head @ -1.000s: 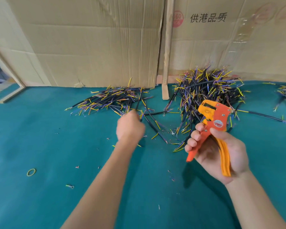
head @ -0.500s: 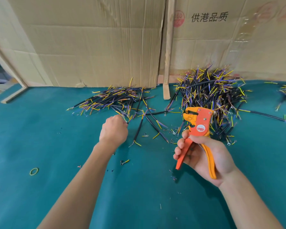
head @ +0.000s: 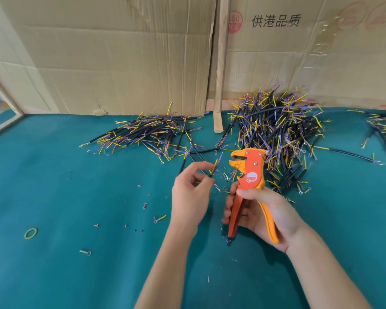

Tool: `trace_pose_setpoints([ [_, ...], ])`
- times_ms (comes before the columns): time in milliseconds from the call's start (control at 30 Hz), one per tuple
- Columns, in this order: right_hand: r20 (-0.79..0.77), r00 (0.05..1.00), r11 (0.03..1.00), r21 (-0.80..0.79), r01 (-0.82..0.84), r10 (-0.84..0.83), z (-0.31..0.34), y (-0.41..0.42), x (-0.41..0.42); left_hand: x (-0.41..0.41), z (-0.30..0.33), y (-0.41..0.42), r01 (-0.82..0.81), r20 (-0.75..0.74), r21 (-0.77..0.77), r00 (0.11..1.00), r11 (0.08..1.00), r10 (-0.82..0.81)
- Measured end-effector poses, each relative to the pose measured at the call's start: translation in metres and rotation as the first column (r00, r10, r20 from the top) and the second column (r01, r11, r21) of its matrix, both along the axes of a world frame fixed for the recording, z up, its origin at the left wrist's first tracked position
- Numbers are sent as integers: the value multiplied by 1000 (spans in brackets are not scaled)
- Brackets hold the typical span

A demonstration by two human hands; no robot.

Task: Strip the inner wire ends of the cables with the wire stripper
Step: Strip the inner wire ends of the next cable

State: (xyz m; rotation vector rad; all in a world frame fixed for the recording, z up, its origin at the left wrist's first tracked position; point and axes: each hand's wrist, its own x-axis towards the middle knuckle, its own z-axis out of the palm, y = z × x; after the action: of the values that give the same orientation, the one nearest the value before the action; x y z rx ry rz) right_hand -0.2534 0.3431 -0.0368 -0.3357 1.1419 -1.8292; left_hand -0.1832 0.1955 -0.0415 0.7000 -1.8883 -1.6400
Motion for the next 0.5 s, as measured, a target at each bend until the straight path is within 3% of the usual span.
trace_pose_setpoints([
  [500,-52,997,998,48,-47,49,-2,-3,1,-4,-17,3,-128,-142,-172,984,977,104],
])
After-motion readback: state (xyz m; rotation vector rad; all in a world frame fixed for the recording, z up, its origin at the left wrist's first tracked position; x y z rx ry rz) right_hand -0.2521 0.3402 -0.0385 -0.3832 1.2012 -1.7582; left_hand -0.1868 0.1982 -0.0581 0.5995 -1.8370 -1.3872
